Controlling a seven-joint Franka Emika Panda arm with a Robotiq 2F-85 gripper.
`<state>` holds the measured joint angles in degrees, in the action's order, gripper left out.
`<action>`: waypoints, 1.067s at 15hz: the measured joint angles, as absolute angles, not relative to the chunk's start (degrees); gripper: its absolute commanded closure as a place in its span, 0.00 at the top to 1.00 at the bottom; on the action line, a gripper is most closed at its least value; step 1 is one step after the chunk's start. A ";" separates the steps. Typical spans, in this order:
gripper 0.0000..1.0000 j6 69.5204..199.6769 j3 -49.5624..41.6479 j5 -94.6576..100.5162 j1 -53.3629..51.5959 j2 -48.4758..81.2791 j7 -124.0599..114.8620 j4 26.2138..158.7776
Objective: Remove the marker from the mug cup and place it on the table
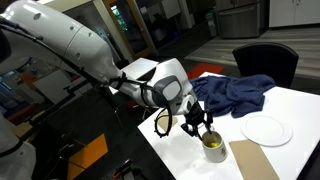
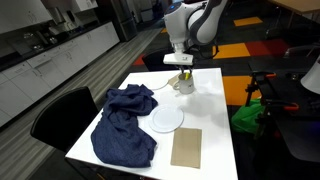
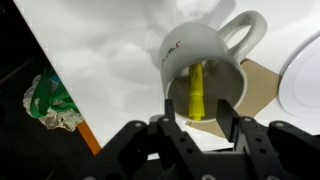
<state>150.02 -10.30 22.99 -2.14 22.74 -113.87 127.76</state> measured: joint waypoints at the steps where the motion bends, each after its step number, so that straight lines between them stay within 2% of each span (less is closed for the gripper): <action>1: 0.45 150.91 -10.69 22.99 -2.13 23.39 -113.87 127.54; 6: 0.42 153.17 -11.95 22.34 -2.16 26.23 -113.86 126.05; 16: 0.28 153.59 -12.01 16.10 -2.19 29.13 -110.44 123.97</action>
<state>153.59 -12.01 16.10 -2.19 29.13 -110.44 123.97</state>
